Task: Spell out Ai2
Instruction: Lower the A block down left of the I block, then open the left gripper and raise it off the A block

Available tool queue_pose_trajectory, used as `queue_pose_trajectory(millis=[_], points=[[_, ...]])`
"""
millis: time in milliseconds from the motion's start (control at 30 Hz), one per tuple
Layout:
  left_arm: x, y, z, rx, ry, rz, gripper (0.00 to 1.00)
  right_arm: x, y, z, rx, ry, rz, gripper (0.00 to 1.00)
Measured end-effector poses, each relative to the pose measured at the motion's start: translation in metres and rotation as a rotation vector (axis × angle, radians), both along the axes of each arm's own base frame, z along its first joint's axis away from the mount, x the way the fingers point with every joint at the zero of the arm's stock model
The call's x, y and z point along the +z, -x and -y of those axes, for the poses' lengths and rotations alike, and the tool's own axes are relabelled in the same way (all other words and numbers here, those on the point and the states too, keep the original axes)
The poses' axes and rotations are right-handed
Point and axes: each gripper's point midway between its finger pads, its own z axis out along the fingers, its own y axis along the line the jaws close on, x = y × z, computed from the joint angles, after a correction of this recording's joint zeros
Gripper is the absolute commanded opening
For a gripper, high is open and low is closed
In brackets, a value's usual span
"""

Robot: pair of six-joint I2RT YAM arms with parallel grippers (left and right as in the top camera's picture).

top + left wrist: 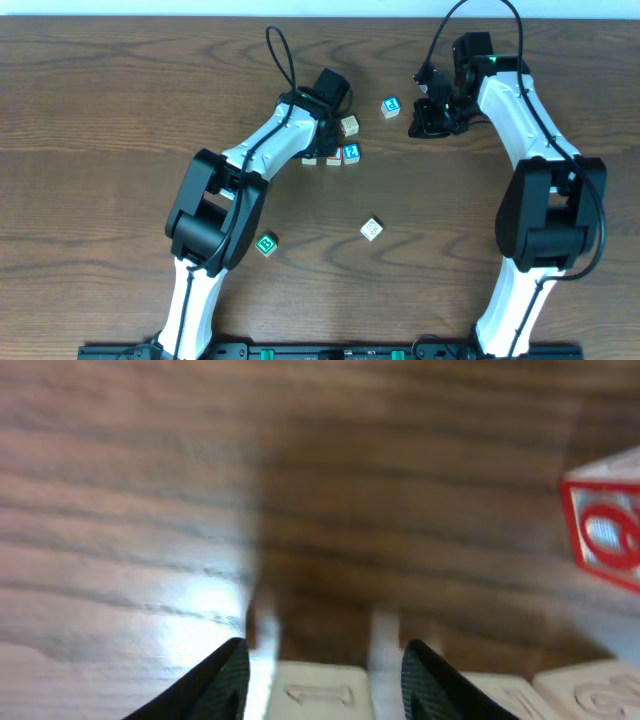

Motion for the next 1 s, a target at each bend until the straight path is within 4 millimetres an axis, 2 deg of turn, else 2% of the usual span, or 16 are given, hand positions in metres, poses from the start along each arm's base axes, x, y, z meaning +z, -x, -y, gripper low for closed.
queue_pose_trajectory(millis=[200, 267, 300, 367, 400, 433, 500, 600, 733, 867, 1000], points=[[0.005, -0.023, -0.021, 0.047, -0.012, 0.059, 0.52, 0.000, 0.002, 0.000, 0.001, 0.001, -0.010, 0.01], [0.011, -0.031, -0.028, 0.064, -0.011, 0.074, 0.48, -0.001, 0.006, -0.002, 0.006, 0.002, -0.023, 0.02], [0.020, -0.039, -0.030, 0.071, -0.005, 0.089, 0.39, -0.001, 0.007, -0.005, 0.013, 0.002, -0.027, 0.02], [0.043, -0.054, -0.034, 0.085, 0.006, 0.123, 0.10, -0.001, 0.009, -0.015, 0.037, 0.003, -0.025, 0.01], [0.051, -0.058, -0.035, 0.092, 0.011, 0.133, 0.06, -0.001, 0.010, -0.021, 0.050, 0.002, -0.022, 0.01], [0.059, -0.061, -0.038, 0.092, 0.010, 0.136, 0.06, 0.000, 0.011, -0.026, 0.063, 0.001, -0.019, 0.02], [0.070, -0.057, -0.047, 0.103, 0.004, 0.118, 0.06, 0.000, 0.012, -0.041, 0.096, 0.001, -0.007, 0.01], [0.073, -0.043, -0.061, 0.120, 0.019, 0.041, 0.06, 0.000, 0.013, -0.057, 0.133, -0.002, 0.011, 0.02], [0.065, -0.035, -0.071, 0.137, 0.072, -0.028, 0.06, 0.000, 0.013, -0.060, 0.139, -0.003, 0.016, 0.01], [0.052, -0.020, -0.062, 0.116, 0.106, -0.087, 0.06, -0.010, 0.011, -0.067, 0.143, -0.047, 0.000, 0.02], [0.028, 0.000, -0.050, 0.095, 0.160, -0.161, 0.06, -0.026, 0.017, -0.071, 0.146, -0.077, -0.052, 0.01]])
